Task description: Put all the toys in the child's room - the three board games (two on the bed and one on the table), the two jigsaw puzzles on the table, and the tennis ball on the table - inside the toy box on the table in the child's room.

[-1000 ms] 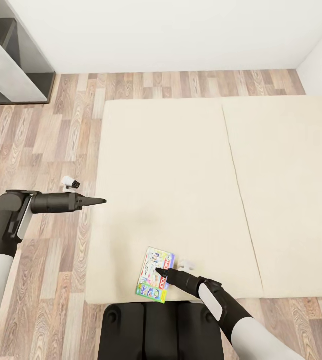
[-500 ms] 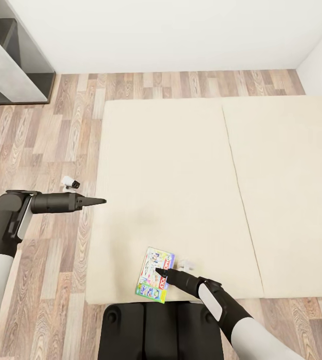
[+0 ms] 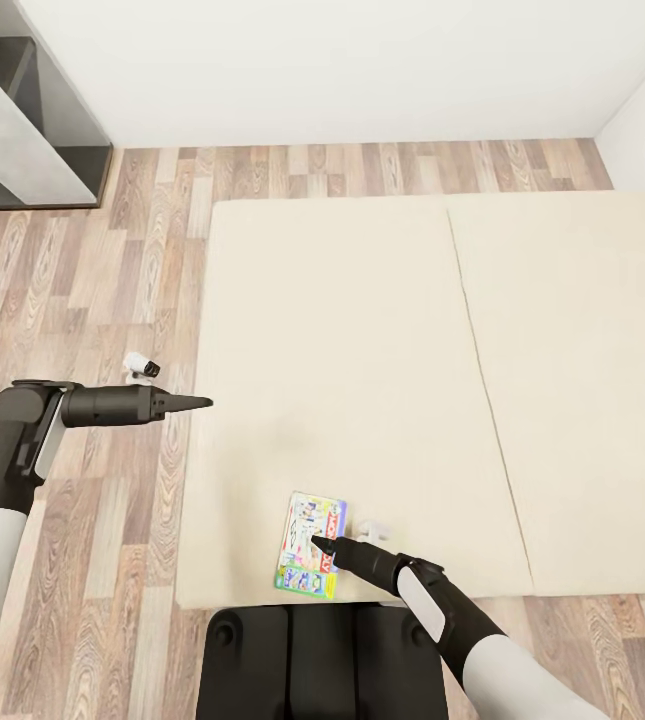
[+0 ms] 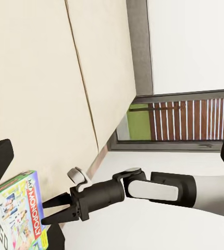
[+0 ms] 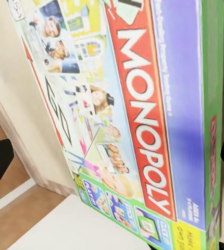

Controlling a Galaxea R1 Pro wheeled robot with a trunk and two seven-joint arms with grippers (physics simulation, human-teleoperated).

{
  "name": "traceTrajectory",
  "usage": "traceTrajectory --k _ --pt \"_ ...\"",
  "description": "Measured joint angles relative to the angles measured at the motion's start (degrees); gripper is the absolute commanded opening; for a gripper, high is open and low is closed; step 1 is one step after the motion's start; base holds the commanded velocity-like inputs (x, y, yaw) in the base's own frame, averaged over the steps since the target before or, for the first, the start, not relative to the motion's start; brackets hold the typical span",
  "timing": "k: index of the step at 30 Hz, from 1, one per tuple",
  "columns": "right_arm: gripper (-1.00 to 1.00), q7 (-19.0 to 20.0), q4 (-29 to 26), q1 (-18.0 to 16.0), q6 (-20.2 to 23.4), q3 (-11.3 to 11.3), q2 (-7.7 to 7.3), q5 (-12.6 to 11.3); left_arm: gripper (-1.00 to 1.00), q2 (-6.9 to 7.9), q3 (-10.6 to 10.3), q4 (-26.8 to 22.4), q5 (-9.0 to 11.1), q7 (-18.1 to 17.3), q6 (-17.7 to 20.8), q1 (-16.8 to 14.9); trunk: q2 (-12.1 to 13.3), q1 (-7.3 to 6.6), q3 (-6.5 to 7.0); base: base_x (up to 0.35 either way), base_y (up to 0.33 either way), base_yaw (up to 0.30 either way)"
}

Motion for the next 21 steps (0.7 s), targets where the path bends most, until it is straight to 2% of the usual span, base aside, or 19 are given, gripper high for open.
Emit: traceTrajectory --k 21 --pt "1.00 0.00 0.01 0.01 0.00 -0.01 0.00 0.00 1.00 0.00 0.00 0.00 0.01 0.00 0.00 0.00 0.00 0.00 0.00 0.000 0.020 0.031"
